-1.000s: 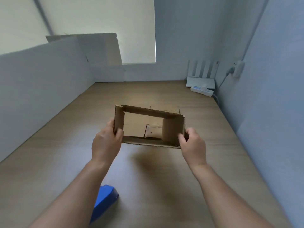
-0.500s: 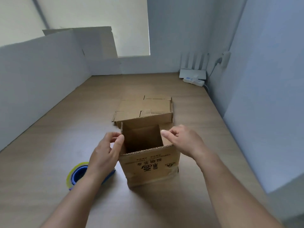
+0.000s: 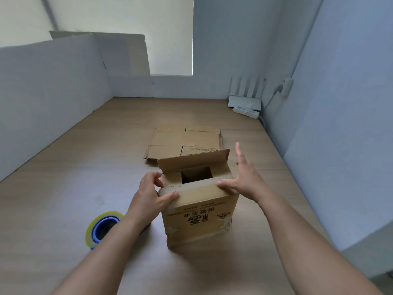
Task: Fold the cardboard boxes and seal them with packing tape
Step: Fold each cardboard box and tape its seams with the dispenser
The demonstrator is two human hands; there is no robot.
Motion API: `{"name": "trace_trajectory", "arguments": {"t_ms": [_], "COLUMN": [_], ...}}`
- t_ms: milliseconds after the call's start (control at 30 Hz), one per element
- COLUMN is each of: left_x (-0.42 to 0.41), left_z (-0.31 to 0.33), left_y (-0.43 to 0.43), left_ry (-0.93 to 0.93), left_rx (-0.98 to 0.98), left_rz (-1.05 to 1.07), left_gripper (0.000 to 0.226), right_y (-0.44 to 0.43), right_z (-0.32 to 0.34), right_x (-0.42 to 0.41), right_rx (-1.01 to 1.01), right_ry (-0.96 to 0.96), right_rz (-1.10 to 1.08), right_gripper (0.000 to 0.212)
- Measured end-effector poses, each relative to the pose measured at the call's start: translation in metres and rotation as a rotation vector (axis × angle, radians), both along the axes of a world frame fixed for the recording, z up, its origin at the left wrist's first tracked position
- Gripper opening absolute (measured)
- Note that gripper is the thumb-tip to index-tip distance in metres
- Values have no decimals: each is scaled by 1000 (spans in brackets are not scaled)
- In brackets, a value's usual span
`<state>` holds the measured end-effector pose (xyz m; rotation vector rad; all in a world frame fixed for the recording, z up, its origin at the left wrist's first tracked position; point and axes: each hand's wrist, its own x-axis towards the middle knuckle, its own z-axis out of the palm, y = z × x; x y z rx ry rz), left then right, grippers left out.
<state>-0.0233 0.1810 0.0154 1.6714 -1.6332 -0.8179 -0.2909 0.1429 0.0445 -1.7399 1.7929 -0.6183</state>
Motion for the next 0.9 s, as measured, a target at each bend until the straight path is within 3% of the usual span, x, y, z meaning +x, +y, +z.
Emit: {"name": "trace_trajectory", "arguments": {"t_ms": [100,200,233,333,367,433,500,633,733,900], "left_x": [5,8,8,10,12,15,18,19,11,0], "left_z": [-1,-1,-2,-2,-2,-3,-6,-17,-20,-15], "left_y": [-5,-10,-12,-18,-20,-23,-25,-22,-15,-4], "left_ry": [-7,-13,-1,53,38,0,8,92,243,218], "left_rx": [11,16,17,2,-16,-14,37,112,117,67], "left_rz": [3,-68,-96,-126,-132,-149,-142,-121,-110,-53], "left_gripper": [107,112,109,95,81,50,36,24,16,16], "right_y": [-9,-9,-9,-14,-16,-21,-19,4,21,35], "right_z": [2,-2,-4,-5,-4,-5,-12,-36,-46,-42], "right_x": [-1,-4,-4,0,2,6,9,4,9,17], "right_rx": [14,20,-12,-60,-49,-62,-116,-5,-67,-256], "right_ry": [10,56,34,-110,-123,-35,50,-153,-261,-200], "right_rz": [28,65,57,24,43,83,67,32,-42,-232], "right_gripper": [108,60,57,94,96,72,49,53,49,41]}}
